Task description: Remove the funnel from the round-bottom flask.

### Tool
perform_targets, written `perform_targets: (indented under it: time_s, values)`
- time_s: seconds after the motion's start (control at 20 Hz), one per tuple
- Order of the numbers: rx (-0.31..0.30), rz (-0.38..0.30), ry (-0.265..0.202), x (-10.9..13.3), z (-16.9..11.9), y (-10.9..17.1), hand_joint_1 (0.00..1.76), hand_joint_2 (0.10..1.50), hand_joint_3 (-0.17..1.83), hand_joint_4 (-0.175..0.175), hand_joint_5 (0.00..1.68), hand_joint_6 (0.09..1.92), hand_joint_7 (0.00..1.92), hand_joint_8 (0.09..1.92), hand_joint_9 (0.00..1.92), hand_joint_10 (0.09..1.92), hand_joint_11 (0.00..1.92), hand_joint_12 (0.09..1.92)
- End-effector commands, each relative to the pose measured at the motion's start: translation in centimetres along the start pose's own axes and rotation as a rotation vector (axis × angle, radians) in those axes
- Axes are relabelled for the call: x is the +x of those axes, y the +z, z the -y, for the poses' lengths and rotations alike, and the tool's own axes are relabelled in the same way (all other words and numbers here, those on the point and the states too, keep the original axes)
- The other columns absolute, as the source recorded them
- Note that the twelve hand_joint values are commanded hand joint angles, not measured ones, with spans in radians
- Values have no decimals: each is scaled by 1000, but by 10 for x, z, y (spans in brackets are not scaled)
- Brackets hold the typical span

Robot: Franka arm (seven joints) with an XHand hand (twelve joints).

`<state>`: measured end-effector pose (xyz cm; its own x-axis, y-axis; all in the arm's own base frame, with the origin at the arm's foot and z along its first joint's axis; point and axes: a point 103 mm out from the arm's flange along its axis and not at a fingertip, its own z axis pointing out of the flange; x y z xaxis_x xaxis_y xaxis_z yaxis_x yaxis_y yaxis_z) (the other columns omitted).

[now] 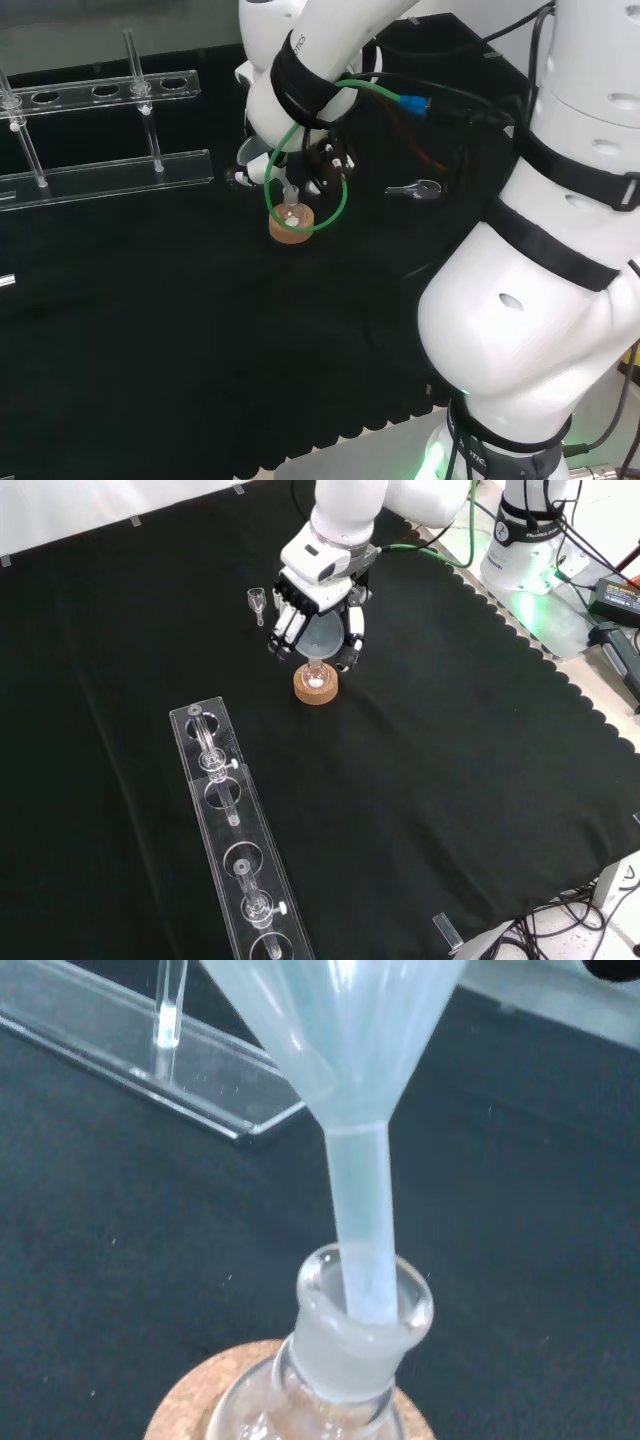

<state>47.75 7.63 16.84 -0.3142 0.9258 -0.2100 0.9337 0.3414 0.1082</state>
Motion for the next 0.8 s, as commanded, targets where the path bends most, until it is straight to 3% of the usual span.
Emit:
perform_targets:
  time_s: [0.05, 0.4, 0.7, 0.8]
  values:
    - [-210, -73, -1, -17, 4, -42, 1335, 556, 733, -175, 1504, 87, 1481, 506, 1920, 466, 1920, 620]
    - [-363, -338, 123, -61, 9, -109, 1242, 590, 640, -175, 1576, 87, 1657, 575, 1920, 519, 1920, 633]
    - [-441, -388, 127, -70, 17, -161, 1242, 580, 654, -175, 1583, 87, 1668, 563, 1920, 522, 1920, 635]
    - [-460, -394, 149, -69, 23, -174, 1243, 574, 665, -175, 1587, 87, 1672, 555, 1920, 522, 1920, 636]
